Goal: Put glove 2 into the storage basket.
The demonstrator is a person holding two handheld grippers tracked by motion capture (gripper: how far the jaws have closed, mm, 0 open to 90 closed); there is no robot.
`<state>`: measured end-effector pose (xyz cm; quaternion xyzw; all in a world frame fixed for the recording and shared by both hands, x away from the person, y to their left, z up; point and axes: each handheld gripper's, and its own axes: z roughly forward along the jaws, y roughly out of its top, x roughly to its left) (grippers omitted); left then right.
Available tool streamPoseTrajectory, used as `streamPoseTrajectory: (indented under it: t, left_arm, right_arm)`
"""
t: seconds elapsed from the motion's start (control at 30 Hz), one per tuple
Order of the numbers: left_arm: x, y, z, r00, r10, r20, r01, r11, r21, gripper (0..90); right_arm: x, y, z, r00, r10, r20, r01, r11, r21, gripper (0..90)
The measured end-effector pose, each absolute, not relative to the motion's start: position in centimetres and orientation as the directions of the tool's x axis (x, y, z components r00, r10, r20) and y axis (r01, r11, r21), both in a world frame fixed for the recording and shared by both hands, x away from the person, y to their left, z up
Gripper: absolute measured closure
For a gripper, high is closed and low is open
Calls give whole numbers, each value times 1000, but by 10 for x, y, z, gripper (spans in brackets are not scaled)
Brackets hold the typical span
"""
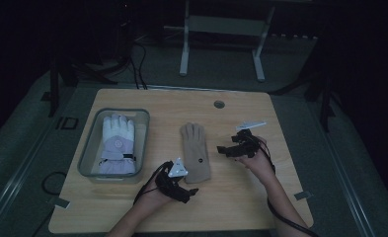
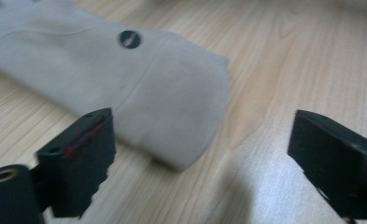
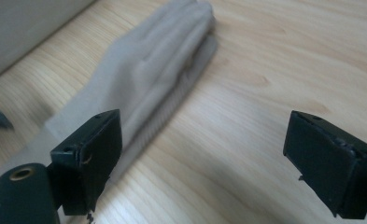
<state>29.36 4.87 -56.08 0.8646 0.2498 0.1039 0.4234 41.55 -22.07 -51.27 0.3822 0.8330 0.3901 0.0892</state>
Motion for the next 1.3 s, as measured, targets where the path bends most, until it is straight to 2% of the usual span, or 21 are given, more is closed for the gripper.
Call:
streamPoseTrajectory:
  t: [0.13,0.4,0.63,0.77,0.87,1.07,1.1,1.23,1.27,1.3]
  left_arm:
    - [299,40,-559,869,494,-19,332,-555,763,110]
    - [305,28,-555,887,457,69,275,-642,716,117]
    - [311,22,-554,892,439,105,249,-672,697,140]
    - [314,18,-556,895,420,150,230,-723,651,203]
    - [315,16,-557,899,416,141,234,-726,647,210]
    - [320,16,-560,902,412,128,247,-736,630,275]
    - [320,17,-560,899,416,135,247,-737,630,329]
    - [321,16,-559,892,428,145,255,-742,621,388]
    - [321,15,-558,886,437,154,259,-742,618,388]
    - [321,15,-558,883,442,159,261,-744,615,424]
  right_arm:
    - [421,-207,-510,-705,687,178,568,397,721,161]
    - [444,-179,-507,-692,686,226,614,393,685,267]
    - [465,-154,-513,-669,706,234,648,399,648,274]
    - [477,-145,-521,-638,723,265,689,383,615,274]
    - [487,-141,-529,-603,728,325,734,348,584,275]
    - [494,-134,-545,-570,749,338,775,353,524,298]
    - [494,-133,-547,-569,747,343,778,355,518,330]
    - [489,-127,-545,-607,736,301,754,413,510,489]
    - [489,-127,-545,-607,736,301,754,413,510,489]
    - [487,-125,-545,-622,729,286,743,432,512,513]
